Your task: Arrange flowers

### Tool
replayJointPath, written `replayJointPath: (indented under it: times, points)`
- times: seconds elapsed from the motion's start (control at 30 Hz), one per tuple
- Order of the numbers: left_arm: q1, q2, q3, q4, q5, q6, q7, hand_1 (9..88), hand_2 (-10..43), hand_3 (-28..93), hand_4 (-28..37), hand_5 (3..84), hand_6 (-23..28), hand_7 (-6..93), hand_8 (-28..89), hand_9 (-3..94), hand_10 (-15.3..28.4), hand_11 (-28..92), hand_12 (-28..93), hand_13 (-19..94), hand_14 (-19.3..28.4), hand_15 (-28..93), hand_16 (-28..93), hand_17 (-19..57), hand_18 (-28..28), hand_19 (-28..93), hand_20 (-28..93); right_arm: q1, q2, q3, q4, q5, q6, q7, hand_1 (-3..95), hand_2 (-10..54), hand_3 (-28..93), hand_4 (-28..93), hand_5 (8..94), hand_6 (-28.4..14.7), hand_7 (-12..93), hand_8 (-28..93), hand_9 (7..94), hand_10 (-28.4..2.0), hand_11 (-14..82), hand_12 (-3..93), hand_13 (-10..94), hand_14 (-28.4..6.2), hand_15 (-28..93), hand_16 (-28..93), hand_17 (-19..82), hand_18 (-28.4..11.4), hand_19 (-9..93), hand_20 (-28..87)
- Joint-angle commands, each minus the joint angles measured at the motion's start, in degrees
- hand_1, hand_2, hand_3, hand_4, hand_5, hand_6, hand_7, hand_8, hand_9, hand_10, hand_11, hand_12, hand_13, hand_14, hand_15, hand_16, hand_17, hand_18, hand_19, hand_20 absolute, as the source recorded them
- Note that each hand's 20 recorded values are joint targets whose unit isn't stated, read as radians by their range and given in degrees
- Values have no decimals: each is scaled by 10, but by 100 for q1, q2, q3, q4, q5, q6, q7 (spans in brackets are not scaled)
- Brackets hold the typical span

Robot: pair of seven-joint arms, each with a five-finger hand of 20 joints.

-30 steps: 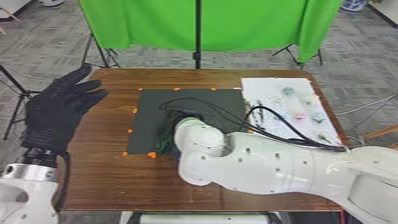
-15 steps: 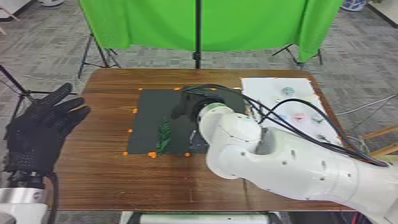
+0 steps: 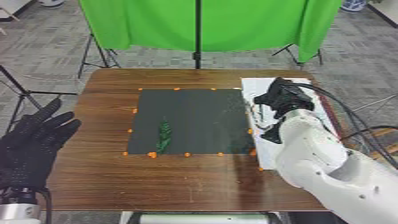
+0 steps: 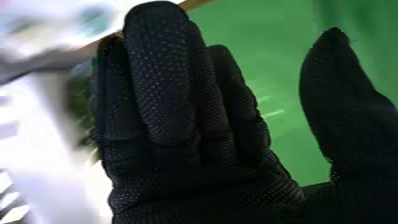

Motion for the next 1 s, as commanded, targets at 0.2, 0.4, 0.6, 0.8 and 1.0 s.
replayJointPath:
  times: [0.2,0.4,0.6,0.8,1.0]
  points:
    - [15,2,50,23,-5,-65,-23,189,84,769,-283,365,97,119,-82,326,204,306,112,227,274,559,-106,-102,231,547,156,-2828,434,2540,-270,-308,-337,661,342,-50,701,-217,553,-97,112,-97,710,-218,197,133,760,-142,545,117,479,-228,932,-122]
    - [73,-17,2,9,-11,-52,-41,191,84,770,-283,367,98,119,-82,327,205,310,112,228,274,562,-106,-101,231,549,157,-3727,441,3407,-267,-118,-717,763,348,-53,694,-215,553,-100,104,-92,729,-218,199,137,771,-139,548,125,488,-229,932,-106]
    - [17,3,26,20,-3,-71,-51,191,84,770,-283,368,99,118,-82,329,206,310,111,229,274,564,-107,-101,232,550,156,-3887,425,3600,-164,195,-995,756,356,-56,688,-212,555,-101,103,-91,729,-216,201,139,769,-141,548,129,485,-230,932,-96]
    - [-12,19,58,32,-17,-79,-54,192,84,771,-283,368,100,117,-81,329,206,310,111,228,274,565,-108,-101,231,550,155,-3788,427,3407,-51,194,-1055,800,358,-62,687,-212,552,-100,102,-91,722,-215,201,140,765,-142,550,131,482,-230,932,-95]
    - [40,7,62,13,-41,-38,-21,192,85,771,-283,368,99,117,-80,329,206,311,111,229,274,566,-108,-101,231,550,154,-3638,556,3088,124,-49,-903,760,363,-65,688,-213,552,-96,107,-90,718,-212,203,141,761,-141,552,131,479,-229,932,-98]
